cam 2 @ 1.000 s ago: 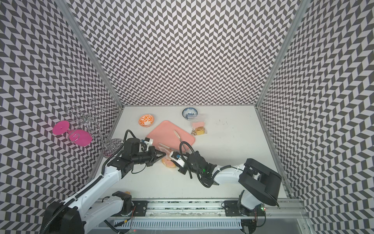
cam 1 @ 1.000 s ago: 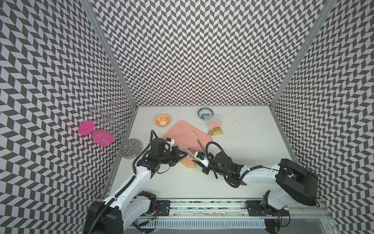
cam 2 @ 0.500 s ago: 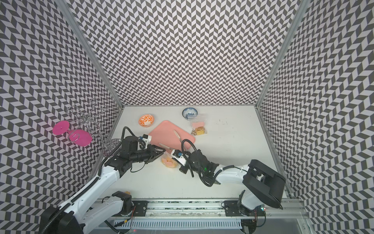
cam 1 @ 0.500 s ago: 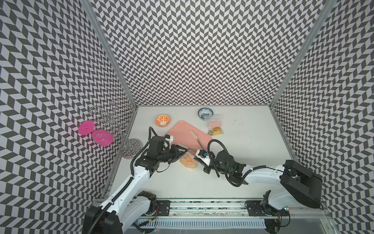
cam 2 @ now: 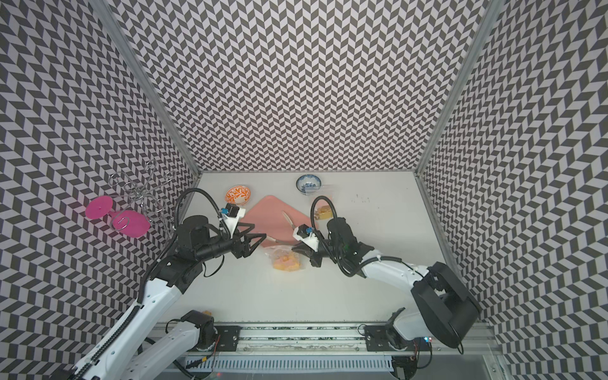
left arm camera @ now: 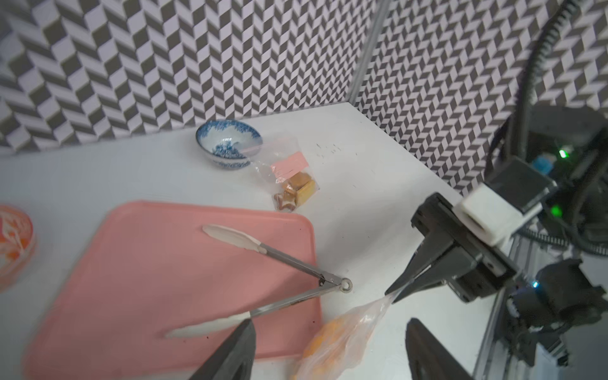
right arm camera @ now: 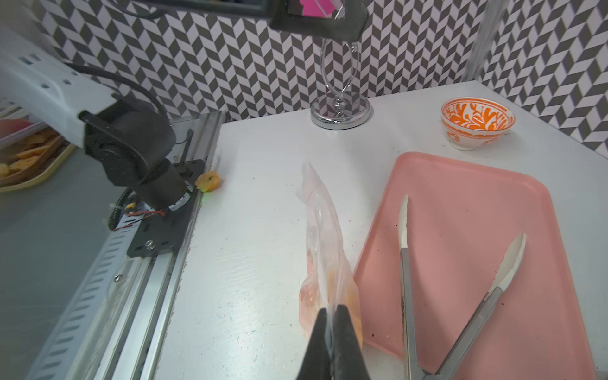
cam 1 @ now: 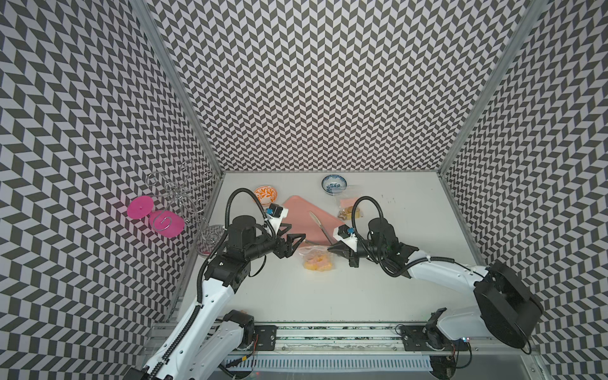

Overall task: Put the cookies into a resealable bag to prevent moisture
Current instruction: Close the ziploc bag at the center of the board.

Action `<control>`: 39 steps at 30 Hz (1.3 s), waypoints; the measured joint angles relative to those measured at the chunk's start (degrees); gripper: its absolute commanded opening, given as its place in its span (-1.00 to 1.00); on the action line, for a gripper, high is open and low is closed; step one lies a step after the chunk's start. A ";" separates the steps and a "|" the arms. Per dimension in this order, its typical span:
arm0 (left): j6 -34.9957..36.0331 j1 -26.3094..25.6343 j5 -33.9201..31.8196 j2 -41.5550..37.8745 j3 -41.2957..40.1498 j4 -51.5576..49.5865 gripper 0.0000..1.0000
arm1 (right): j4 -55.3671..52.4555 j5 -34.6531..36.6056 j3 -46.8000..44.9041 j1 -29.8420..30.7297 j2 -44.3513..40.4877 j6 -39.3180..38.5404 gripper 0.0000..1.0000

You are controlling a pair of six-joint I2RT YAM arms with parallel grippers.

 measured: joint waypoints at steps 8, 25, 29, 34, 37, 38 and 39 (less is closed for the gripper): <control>24.76 -3.45 7.50 14.19 6.05 -4.98 0.51 | -11.91 -12.50 10.27 -2.10 9.64 -6.88 -1.00; 29.77 -11.19 7.13 28.28 6.38 -3.15 0.04 | -22.99 -18.18 15.74 -6.32 15.78 -9.73 -1.00; 30.01 -11.17 6.99 32.48 7.69 -2.80 -0.14 | -24.68 -19.28 16.37 -6.47 17.05 -9.64 -1.00; 29.88 -11.23 6.86 35.26 10.34 -2.93 -0.40 | -25.40 -19.82 16.37 -7.17 17.46 -9.40 -1.00; 30.08 -11.28 6.97 35.67 11.10 -3.50 -0.42 | -25.40 -19.80 16.37 -7.23 17.46 -9.25 -1.00; 30.05 -11.30 7.06 35.89 11.39 -3.69 -0.40 | -25.35 -19.80 16.37 -7.37 17.46 -9.16 -1.00; 30.08 -11.32 7.21 36.09 11.63 -3.98 -0.40 | -25.31 -19.80 16.37 -7.50 17.46 -9.03 -1.00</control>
